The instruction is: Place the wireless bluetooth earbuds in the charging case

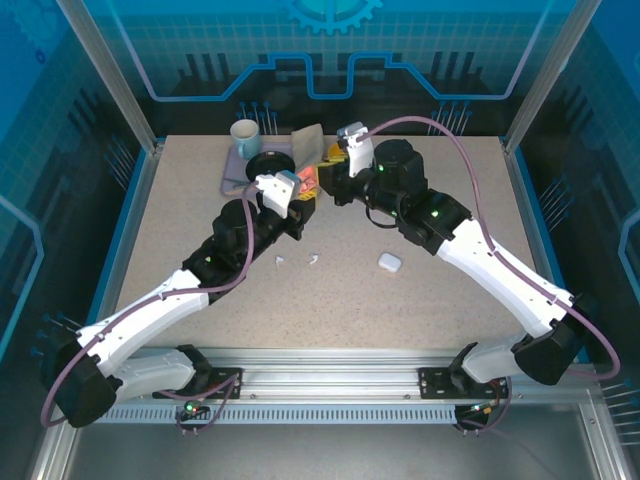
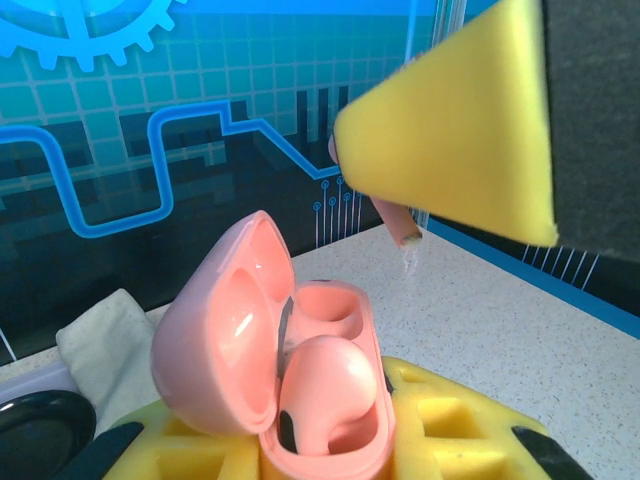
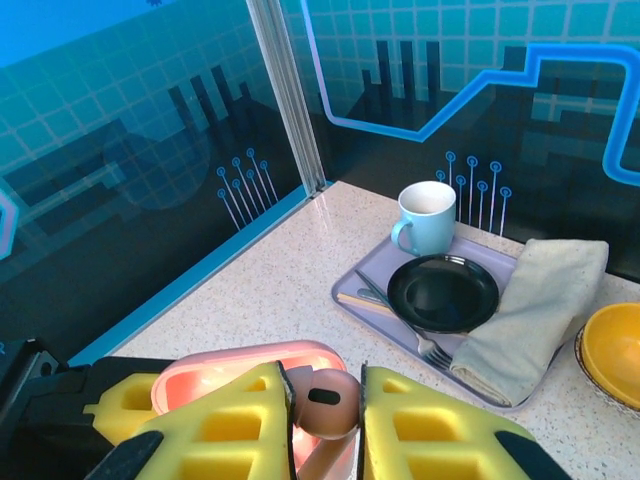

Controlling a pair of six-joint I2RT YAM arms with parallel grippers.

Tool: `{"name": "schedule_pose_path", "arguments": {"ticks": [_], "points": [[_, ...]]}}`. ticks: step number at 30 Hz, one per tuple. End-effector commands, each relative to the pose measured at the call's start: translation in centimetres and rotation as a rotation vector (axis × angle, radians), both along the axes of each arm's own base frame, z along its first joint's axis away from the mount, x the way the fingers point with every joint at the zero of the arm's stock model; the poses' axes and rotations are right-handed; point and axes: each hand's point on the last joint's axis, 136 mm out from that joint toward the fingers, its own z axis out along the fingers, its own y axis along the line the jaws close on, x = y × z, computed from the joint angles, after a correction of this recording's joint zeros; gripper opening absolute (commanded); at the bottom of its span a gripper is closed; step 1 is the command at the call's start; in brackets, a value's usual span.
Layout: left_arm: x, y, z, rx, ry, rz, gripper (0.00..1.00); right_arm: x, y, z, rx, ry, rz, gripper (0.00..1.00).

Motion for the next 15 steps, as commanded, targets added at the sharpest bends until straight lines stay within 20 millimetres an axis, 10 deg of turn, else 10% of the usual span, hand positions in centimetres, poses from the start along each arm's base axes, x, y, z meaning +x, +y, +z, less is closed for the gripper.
{"name": "schedule_pose_path", "arguments": {"ticks": [1,15], "points": [[-0.4,-0.3,1.4,-0.023,-0.045,-0.022,0.00,0.2,-0.3,2.2,0.059,-0.034,-0.003,0.19],[-0.5,-0.3,2.0,-0.035,-0.054,-0.024,0.00,1.0,0.9,0.5,0.052,0.008,0.010,0.18]]}}
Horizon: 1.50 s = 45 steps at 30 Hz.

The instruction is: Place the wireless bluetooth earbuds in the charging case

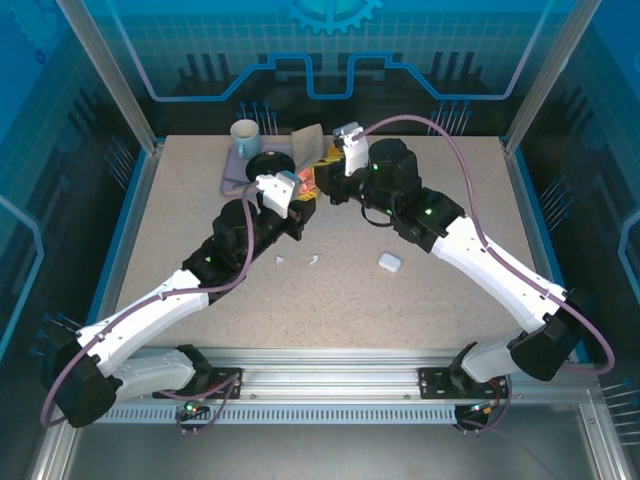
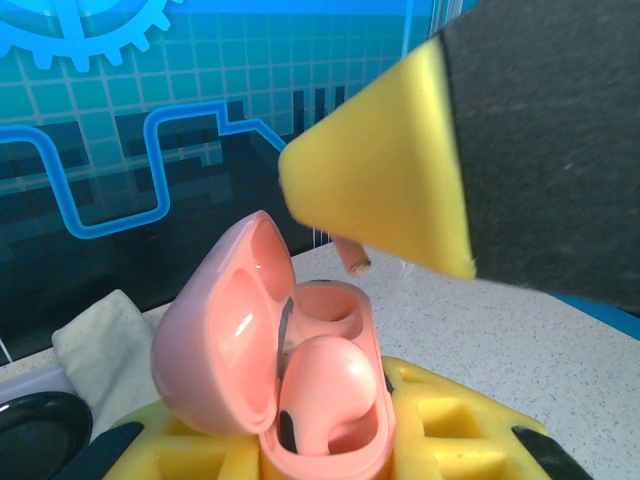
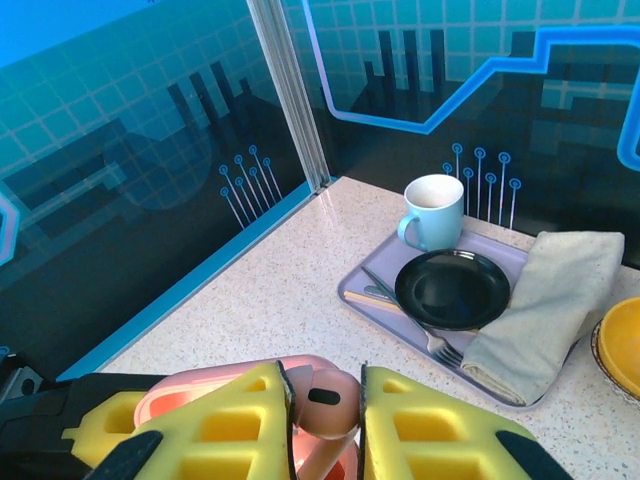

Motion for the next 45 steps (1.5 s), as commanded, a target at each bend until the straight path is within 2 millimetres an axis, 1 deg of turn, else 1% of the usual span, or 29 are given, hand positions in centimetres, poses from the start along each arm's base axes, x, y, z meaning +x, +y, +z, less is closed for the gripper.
{"name": "schedule_pose_path", "arguments": {"ticks": [1,13,22,28,32,38,45], "points": [[-0.5,-0.2,2.1,-0.036,-0.056,-0.019,0.00,0.4,0.2,1.2,0.043,-0.017,0.004,0.19],[-0.6,-0.1,2.6,-0.036,-0.070,-0.017,0.00,0.3,0.0,-1.1,0.013,0.019,-0.006,0.18],[-0.7,0.0,3.0,-0.036,-0.078,-0.014,0.00,0.3,-0.4,-1.8,-0.027,0.014,-0.014,0.18],[-0.7,0.0,3.0,-0.031,-0.082,-0.015,0.00,0.3,-1.1,-1.4,-0.045,-0.008,-0.031,0.17],[-0.7,0.0,3.0,-0.030,-0.083,-0.014,0.00,0.2,-0.8,-1.1,-0.046,-0.011,-0.015,0.17],[-0.6,0.0,2.8,-0.025,-0.078,-0.015,0.00,0.0,0.1,-0.7,-0.049,-0.019,0.031,0.17],[-0.7,0.0,2.6,-0.023,-0.075,-0.016,0.00,0.3,-0.4,0.4,-0.053,-0.054,-0.006,0.16]]}}
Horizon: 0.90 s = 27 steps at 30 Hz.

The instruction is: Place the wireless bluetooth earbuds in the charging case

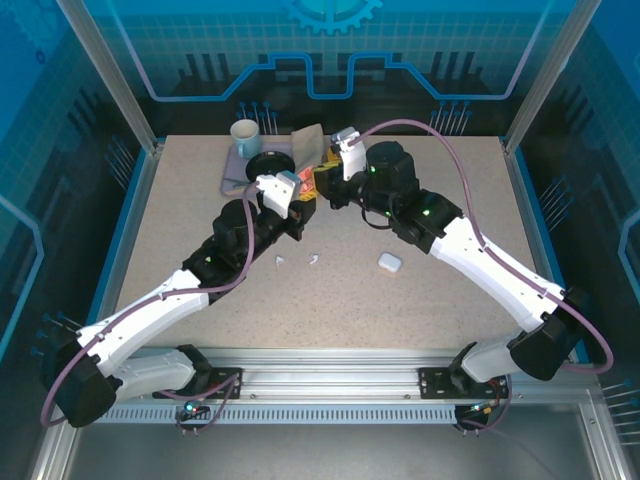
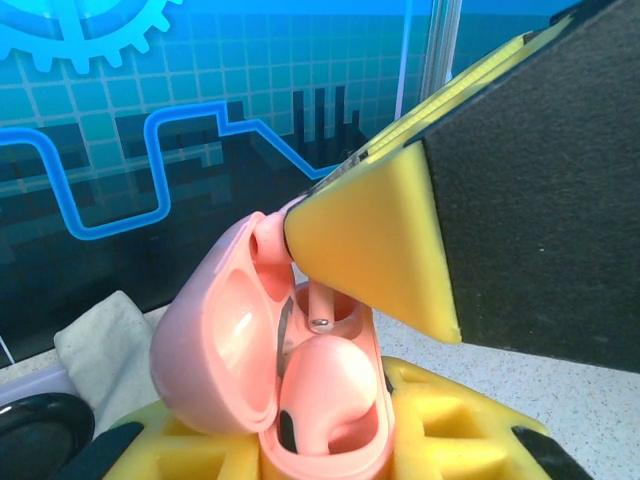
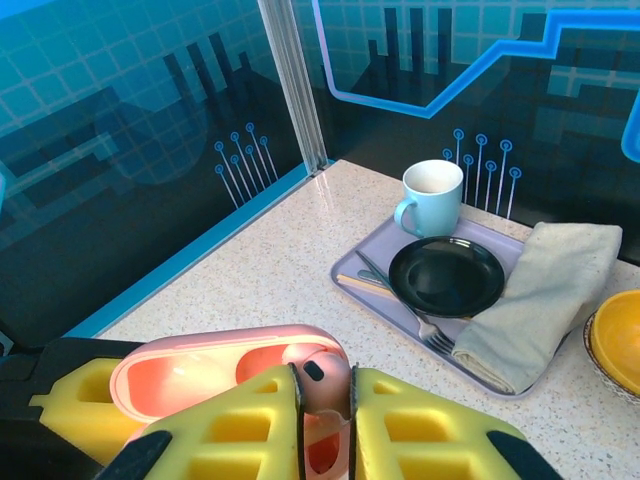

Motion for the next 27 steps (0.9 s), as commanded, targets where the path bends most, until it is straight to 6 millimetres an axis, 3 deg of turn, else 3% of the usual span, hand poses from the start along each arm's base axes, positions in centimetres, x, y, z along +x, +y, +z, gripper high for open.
{"name": "schedule_pose_path", "arguments": {"ticks": [1,12,27], "points": [[-0.64,0.06,2.65,-0.029,-0.073,-0.015,0.00,0.50,-0.46,1.81,0.003,-0.048,-0.025,0.16],[-0.70,0.03,2.52,-0.027,-0.070,-0.018,0.00,0.86,-0.88,2.34,-0.008,-0.064,-0.047,0.16],[-0.82,0.21,2.87,-0.026,-0.081,-0.016,0.00,1.04,-1.22,1.47,-0.044,-0.058,-0.050,0.15]]}}
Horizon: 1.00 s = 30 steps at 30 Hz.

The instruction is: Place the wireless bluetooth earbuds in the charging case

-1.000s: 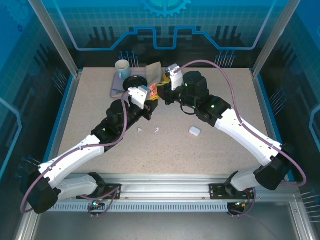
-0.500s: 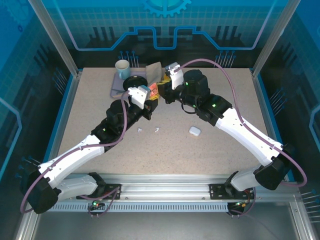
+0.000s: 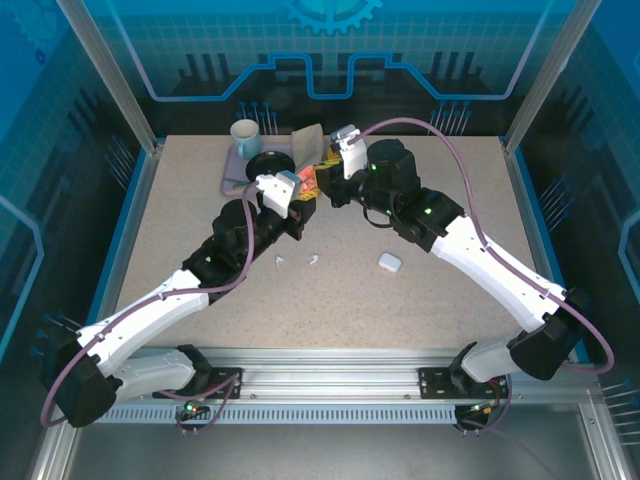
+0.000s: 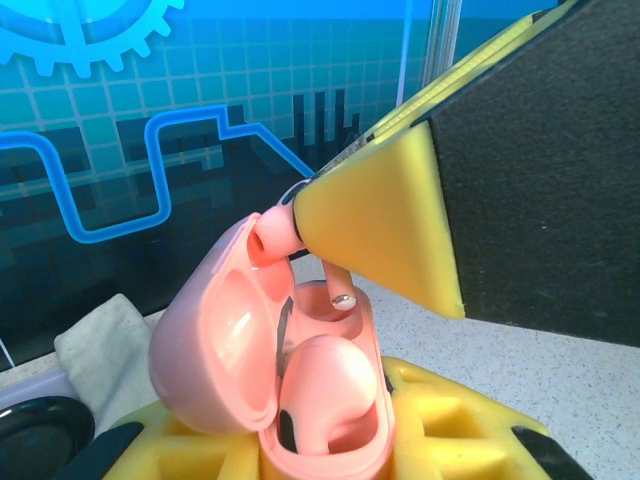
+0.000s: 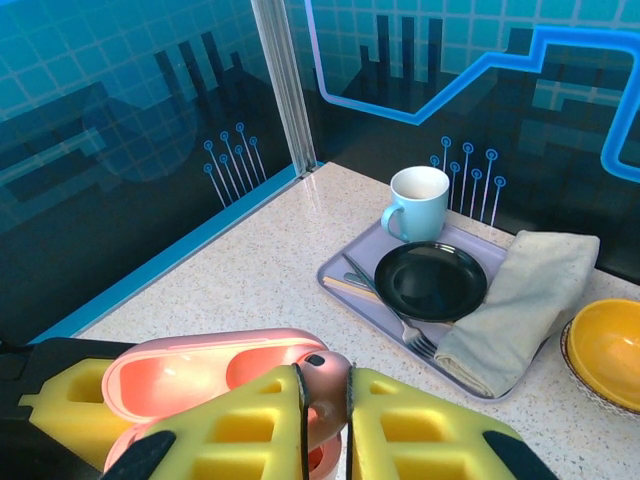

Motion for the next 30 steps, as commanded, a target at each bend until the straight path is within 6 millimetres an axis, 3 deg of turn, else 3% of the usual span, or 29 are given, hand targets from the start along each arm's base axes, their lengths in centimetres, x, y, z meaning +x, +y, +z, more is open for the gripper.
{"name": "schedule_pose_path", "arguments": {"ticks": [1,30], "points": [[-0.8,0.2,2.6,-0.020,-0.074,-0.015,0.00,0.8,-0.8,1.0,-0.012,-0.031,-0.037,0.15],[-1.2,0.1,3.0,-0.005,-0.098,-0.037,0.00,-1.2,-0.6,0.4,-0.093,-0.055,0.069,0.14]]}}
